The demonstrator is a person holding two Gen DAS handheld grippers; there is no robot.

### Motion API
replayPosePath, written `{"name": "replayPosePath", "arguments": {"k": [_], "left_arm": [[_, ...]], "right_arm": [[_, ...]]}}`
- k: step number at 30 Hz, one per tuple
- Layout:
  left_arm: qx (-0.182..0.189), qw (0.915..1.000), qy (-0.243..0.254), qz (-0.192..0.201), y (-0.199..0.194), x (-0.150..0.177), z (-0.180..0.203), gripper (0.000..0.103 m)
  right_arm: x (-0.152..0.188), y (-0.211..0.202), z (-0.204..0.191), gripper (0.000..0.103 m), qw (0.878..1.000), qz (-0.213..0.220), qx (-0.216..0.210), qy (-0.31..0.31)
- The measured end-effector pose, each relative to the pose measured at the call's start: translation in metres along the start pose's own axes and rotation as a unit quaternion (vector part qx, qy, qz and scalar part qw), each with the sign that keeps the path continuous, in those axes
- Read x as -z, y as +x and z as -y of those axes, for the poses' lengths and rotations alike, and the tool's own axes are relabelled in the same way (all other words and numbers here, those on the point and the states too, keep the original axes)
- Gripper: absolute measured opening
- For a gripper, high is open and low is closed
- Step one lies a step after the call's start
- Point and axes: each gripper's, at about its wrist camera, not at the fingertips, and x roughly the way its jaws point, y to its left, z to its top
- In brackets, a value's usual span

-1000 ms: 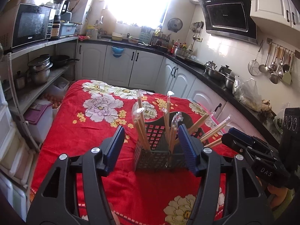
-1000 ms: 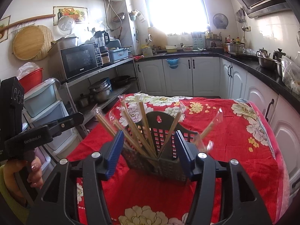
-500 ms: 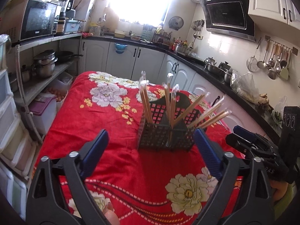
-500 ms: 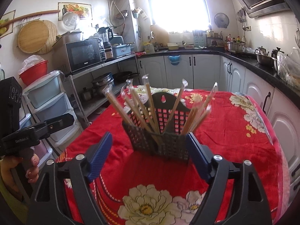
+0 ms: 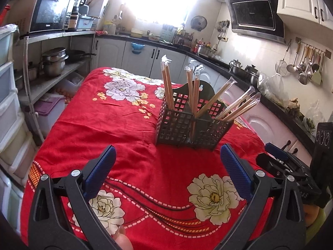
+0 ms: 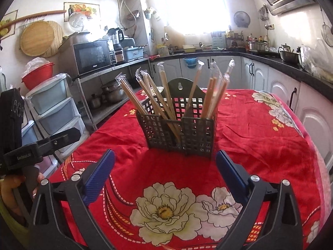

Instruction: Organize utensils

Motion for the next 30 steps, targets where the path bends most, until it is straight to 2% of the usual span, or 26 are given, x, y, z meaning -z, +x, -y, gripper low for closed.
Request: {"name": "replayPosePath", "arguments": {"k": [14,24,30], "left_arm": [[-0.021,0.9988,0.015,0.042,0.007,0.03,0.003,0.092],[-0.033,0.9963,0.033,0.072,0.021,0.051,0.005,0.092],[-0.038,0.9967,0.035,0.063,0.029,0.056,0.002,0.092]], "right_arm": [[0.03,-0.006,0.007,0.096,0.997,0.062,0.049,-0.004],[0.051,0.006,0.004,0.096,0.993,0.073,0.086,-0.03],[0.055,0.011,0.005,0.096,0.993,0.071,0.096,-0.025]]}}
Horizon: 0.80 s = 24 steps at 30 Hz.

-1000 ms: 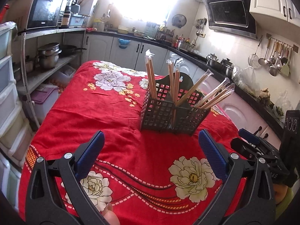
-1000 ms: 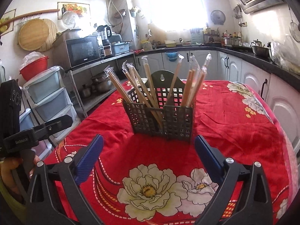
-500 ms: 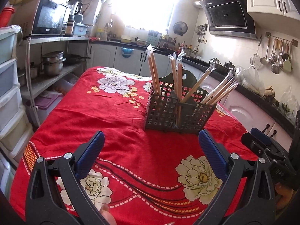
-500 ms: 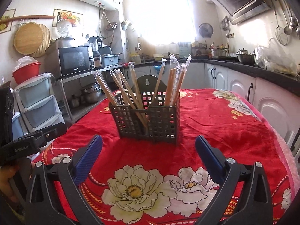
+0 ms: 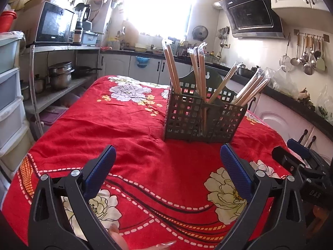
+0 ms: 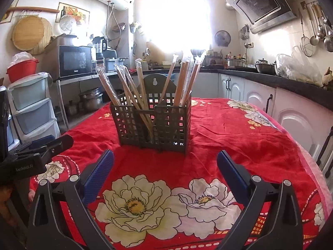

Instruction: Organize utensils

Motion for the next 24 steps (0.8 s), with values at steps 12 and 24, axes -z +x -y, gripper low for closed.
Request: {"name": "replayPosePath", "arguments": {"k": [12,24], "left_arm": [[-0.005,0.9998,0.016,0.01,-0.0035,0.0027,0.0064,0.092],[-0.004,0.9999,0.007,0.01,-0.0039,0.0027,0.003,0.092]], "right_arm": [[0.0015,0.0008,-0.0004,0.097,1.0,-0.001,0.005,0.007],[0.0019,0.001,0.0004,0.097,1.0,-0.001,0.006,0.007]]}}
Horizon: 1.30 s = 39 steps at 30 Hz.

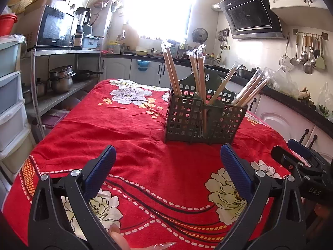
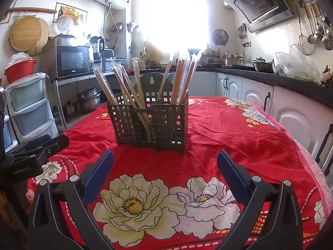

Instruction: Organize utensils

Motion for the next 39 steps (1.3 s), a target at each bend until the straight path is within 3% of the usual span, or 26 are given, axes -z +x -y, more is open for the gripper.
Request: {"name": "replayPosePath", "arguments": {"k": [39], "left_arm": [[0.001,1.0,0.001,0.005,-0.0027,0.0005,0.0018,0.092]], "right_arm": [[-0.0002,-0.002,0.0006,0.097,1.0,0.003,0.001,0.006]]}}
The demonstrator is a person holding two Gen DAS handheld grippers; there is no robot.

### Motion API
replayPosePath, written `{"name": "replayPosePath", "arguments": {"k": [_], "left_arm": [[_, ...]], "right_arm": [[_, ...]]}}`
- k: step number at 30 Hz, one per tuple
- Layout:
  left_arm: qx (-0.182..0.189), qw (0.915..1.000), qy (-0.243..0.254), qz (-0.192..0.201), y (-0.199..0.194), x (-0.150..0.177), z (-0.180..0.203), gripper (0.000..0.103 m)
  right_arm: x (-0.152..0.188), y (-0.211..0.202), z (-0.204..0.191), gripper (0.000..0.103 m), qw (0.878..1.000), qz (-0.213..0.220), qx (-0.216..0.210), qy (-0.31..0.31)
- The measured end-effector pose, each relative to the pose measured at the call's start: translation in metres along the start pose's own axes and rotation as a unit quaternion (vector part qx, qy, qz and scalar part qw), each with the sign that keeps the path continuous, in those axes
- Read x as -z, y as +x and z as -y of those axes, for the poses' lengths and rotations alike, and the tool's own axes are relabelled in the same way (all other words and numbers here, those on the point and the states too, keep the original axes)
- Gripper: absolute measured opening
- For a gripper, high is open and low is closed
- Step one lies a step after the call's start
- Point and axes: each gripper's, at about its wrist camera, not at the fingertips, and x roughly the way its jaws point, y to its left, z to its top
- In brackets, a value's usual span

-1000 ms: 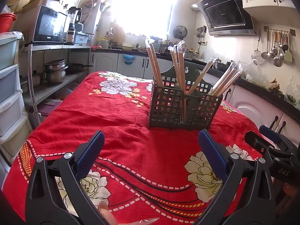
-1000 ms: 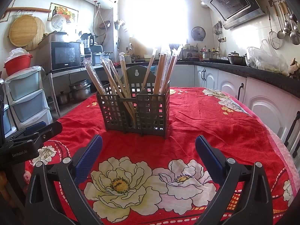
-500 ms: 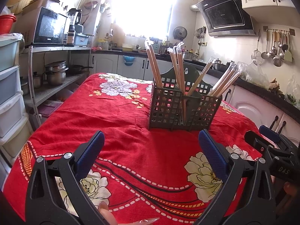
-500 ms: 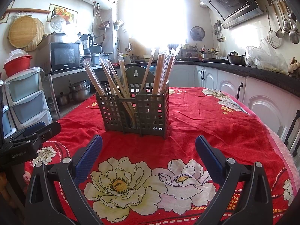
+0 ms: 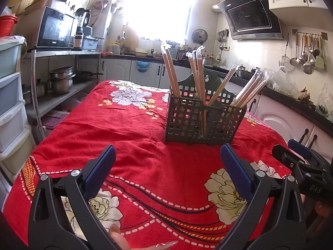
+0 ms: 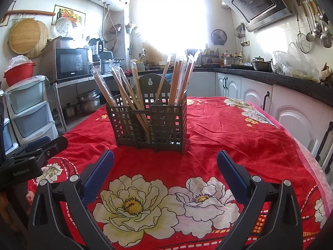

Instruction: Organize utensils

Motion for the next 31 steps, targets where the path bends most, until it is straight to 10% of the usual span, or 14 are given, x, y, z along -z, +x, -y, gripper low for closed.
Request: {"name": "replayPosePath", "arguments": {"k": [31], "left_arm": [[-0.014,0.9969,-0.055,-0.056,0.008,-0.014,-0.026,0.092]], "right_arm": [[-0.011,0.003,0.011,0.097,0.999,-0.022,0.028,0.003]]}}
